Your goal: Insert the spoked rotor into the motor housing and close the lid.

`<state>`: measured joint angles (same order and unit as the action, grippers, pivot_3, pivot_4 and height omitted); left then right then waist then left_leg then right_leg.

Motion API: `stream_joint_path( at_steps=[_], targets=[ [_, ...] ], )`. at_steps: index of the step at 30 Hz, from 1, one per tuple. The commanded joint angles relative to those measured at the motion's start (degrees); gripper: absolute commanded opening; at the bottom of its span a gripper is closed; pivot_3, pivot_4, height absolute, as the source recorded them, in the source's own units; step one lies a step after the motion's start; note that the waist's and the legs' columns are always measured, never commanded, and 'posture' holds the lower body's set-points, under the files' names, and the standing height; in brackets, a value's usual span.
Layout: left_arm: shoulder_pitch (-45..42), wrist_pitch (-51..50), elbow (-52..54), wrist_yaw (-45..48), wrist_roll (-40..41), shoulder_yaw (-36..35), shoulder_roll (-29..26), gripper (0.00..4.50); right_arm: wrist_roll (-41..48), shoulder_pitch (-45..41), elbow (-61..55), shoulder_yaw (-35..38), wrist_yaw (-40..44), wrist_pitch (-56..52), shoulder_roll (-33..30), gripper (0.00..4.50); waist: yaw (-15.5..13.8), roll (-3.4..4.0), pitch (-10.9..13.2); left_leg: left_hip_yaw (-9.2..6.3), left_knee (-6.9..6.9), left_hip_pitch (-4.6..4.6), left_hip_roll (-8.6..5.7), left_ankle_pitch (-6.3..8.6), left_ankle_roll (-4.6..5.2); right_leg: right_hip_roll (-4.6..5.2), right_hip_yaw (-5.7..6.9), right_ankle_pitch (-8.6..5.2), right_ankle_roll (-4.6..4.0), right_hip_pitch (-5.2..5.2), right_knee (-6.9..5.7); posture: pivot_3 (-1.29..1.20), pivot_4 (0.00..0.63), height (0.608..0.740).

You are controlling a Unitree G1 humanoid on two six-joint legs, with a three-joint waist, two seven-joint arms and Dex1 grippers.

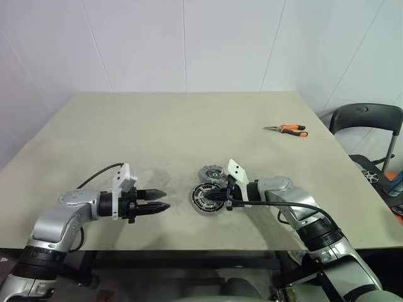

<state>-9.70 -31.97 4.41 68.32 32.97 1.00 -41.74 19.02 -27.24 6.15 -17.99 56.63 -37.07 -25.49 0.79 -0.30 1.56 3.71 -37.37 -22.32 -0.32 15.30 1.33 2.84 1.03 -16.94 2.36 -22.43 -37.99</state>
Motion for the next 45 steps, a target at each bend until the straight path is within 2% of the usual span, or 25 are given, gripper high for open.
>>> stream_joint_path(
  at_steps=[1,3,8,11,18,21,23,26,29,31,32,35,39,41,45],
  targets=[
    [-1.6,0.0,0.8,-0.7,0.2,-0.8,0.5,2.41,5.8,-2.8,-2.6,6.2,0.4,-4.9,1.0,0.01,0.0,0.01,0.0,0.04,0.01,-0.06,0.0,0.0,0.0,0.02,0.0,0.01,0.0,-0.06,-0.03,0.0,0.0,0.74],
    [-1.7,-0.2,0.8,-0.9,0.1,-0.7,0.7,2.41,7.8,-3.5,-3.5,8.0,-0.1,-6.9,1.7,0.01,0.0,0.01,0.0,0.08,0.04,-0.12,0.0,-0.01,0.0,0.02,0.0,0.01,0.01,-0.07,-0.05,0.0,0.0,0.74],
    [-2.1,-0.6,0.6,-1.3,0.1,-0.6,1.1,2.41,-0.2,-1.5,-2.1,1.1,-0.2,-2.6,-0.5,0.01,0.2,-0.02,0.0,0.16,0.31,-0.27,0.02,-0.02,0.01,0.02,-0.01,0.03,0.05,-0.3,-0.02,0.0,0.0,0.74],
    [-2.7,-0.5,-0.3,-1.1,0.1,-0.9,1.0,2.41,-4.6,-0.5,-0.2,-2.1,-0.6,1.0,-1.4,0.01,0.2,0.03,0.0,0.18,0.32,-0.67,0.01,-0.08,0.11,0.02,-0.01,0.03,0.06,-0.71,-0.03,0.0,0.0,0.74],
    [-3.1,-0.2,-1.6,-0.8,-0.2,-1.0,0.8,2.41,-1.2,-2.9,0.5,3.8,-2.1,-0.9,0.4,0.01,0.2,-0.04,0.0,0.24,0.12,-0.66,0.03,-0.04,-0.02,0.06,-0.01,0.01,0.01,-0.66,-0.06,0.0,0.0,0.74],
    [-3.2,0.1,-1.7,-1.1,-0.4,-0.8,1.0,2.41,-6.0,-5.6,-5.3,1.7,-3.4,1.2,-2.5,0.01,0.2,0.0,0.0,0.26,0.11,-0.73,0.03,-0.04,-0.02,0.09,-0.01,0.01,0.01,-0.73,-0.06,0.0,0.0,0.74],
    [-3.3,0.2,-1.8,-1.5,-0.6,-0.8,1.3,2.41,-11.2,-6.9,-7.4,-0.6,-3.7,7.5,-4.9,0.01,0.2,0.0,0.0,0.29,0.11,-0.87,0.02,-0.04,-0.01,0.1,-0.01,0.02,0.02,-0.9,-0.07,0.0,0.0,0.74],
    [-3.6,0.5,-2.1,-2.2,-0.6,-0.8,2.0,2.41,-13.8,-10.4,-6.5,-0.3,1.6,19.9,-9.5,0.01,0.2,0.0,0.0,0.3,0.14,-0.98,0.02,-0.11,0.11,0.09,0.0,0.03,0.05,-1.02,-0.08,0.0,0.0,0.74],
    [-3.8,0.8,-2.3,-2.5,-0.9,-0.5,2.6,2.41,-23.8,-14.7,-0.1,-4.0,3.8,43.2,-15.8,0.01,0.2,0.0,0.0,0.32,0.15,-0.97,0.02,-0.13,0.13,0.08,0.0,0.04,0.07,-1.01,-0.07,0.0,0.0,0.74],
    [-4.0,1.0,-2.5,-2.7,-1.2,-0.4,3.0,2.41,-27.7,-16.3,2.8,-6.3,5.8,56.9,-18.7,0.39,0.1,-0.04,0.0,0.34,0.11,-0.95,0.02,-0.13,0.14,0.08,0.0,0.03,0.04,-0.98,-0.07,0.0,0.0,0.74],
    [-4.0,1.2,-2.6,-2.9,-1.4,-0.3,3.4,2.41,-25.8,-16.2,2.5,-6.6,9.0,60.0,-19.4,0.62,0.1,-0.05,0.0,0.34,0.1,-0.93,0.02,-0.13,0.14,0.08,0.0,0.02,0.04,-0.95,-0.07,0.0,0.0,0.74],
    [-4.0,1.7,-2.7,-3.8,-2.1,-0.3,4.6,2.41,-22.2,-16.2,2.2,-7.4,15.8,66.3,-20.7,1.65,0.2,-0.06,0.0,0.35,0.09,-0.9,0.02,-0.14,0.17,0.07,0.0,0.04,0.07,-0.92,-0.07,0.0,0.0,0.74],
    [-3.1,0.5,-2.1,-5.1,-2.2,-0.4,5.8,2.41,-24.9,-16.7,4.5,-9.4,19.7,71.6,-21.5,3.02,0.1,-0.07,0.0,0.35,0.0,-0.86,0.06,-0.15,0.18,0.05,0.0,0.11,0.2,-0.87,-0.14,0.0,0.0,0.74],
    [-2.8,0.0,-1.7,-5.7,-2.1,-0.5,6.1,2.41,-25.7,-16.0,5.2,-10.8,21.7,73.9,-21.5,3.02,0.0,-0.07,0.0,0.35,-0.04,-0.79,0.06,-0.15,0.18,0.05,0.0,0.1,0.18,-0.78,-0.15,0.0,0.0,0.74],
    [-2.0,-0.2,-0.7,-6.7,-1.9,-0.6,6.6,2.41,-29.7,-16.9,10.1,-12.2,19.8,78.8,-19.1,3.02,0.0,-0.07,0.0,0.35,-0.07,-0.7,0.07,-0.15,0.18,0.05,-0.01,0.02,0.04,-0.68,-0.19,0.0,0.0,0.74]
  ],
)
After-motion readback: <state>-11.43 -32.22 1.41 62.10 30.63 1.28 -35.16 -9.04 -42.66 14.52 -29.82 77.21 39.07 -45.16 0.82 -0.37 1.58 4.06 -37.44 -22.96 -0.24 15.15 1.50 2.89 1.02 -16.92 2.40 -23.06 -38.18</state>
